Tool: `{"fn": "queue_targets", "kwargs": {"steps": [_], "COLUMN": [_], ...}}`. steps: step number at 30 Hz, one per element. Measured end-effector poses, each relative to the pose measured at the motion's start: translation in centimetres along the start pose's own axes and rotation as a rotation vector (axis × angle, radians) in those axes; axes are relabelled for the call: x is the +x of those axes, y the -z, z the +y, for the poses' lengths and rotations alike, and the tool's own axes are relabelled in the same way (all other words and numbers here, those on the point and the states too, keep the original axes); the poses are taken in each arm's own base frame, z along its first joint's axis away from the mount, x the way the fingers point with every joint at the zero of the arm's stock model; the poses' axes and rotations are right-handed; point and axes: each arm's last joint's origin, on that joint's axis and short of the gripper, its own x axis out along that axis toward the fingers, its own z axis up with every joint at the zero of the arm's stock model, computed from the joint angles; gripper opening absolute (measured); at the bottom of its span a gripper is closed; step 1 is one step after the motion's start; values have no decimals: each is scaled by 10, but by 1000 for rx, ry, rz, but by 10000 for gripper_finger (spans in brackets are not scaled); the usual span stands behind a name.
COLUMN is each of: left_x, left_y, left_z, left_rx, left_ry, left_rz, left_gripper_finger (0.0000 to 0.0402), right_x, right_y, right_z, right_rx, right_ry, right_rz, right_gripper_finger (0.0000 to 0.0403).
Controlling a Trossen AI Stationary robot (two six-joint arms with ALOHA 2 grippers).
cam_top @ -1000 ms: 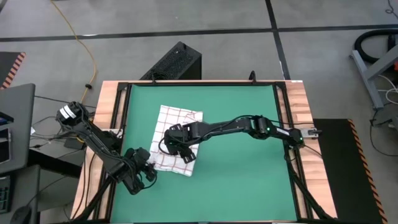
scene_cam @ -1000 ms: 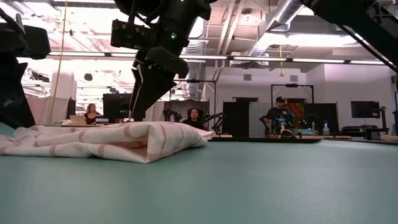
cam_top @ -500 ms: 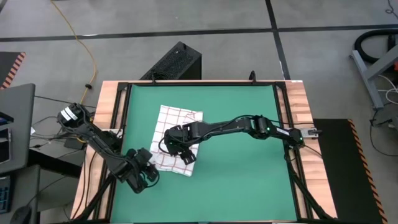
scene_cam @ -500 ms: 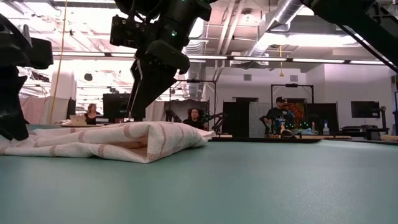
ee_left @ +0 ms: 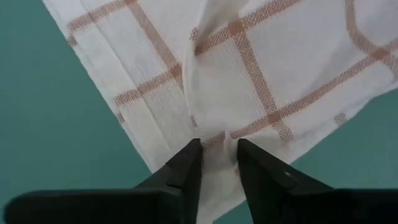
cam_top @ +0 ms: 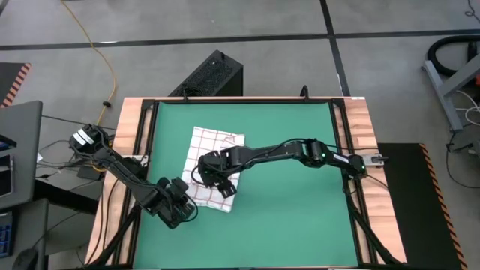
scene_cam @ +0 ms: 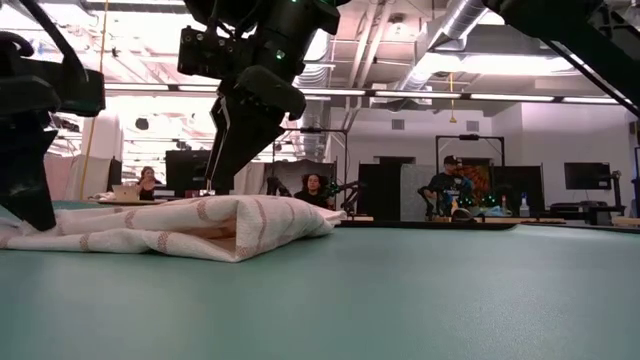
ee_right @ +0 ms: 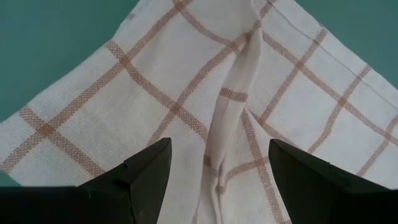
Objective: Roll towel
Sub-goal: Fold the white towel
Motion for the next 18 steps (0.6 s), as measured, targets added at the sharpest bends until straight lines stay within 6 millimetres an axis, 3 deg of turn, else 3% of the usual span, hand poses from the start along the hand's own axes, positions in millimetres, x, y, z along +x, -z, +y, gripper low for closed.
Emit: {"fn": "queue_targets", "kwargs": {"steps": [6, 13, 18], "left_x": [-5, -36, -43], "left_y": [-9, -26, -23], "left_z": [1, 8, 8], "left_rx": [29, 29, -3], "left_ry": [8, -24, 2], "left_rz": [27, -4, 0], "left_gripper_finger": [9, 1, 1], "right_x": [0, 0, 0], "right_y": [-1, 0, 0], "right_z": [3, 4, 4], "right_rx": [-15, -16, -16], "right_ry": [-4, -9, -10], "right_rz": [2, 12, 16], "right_gripper_finger": [290, 290, 290]}}
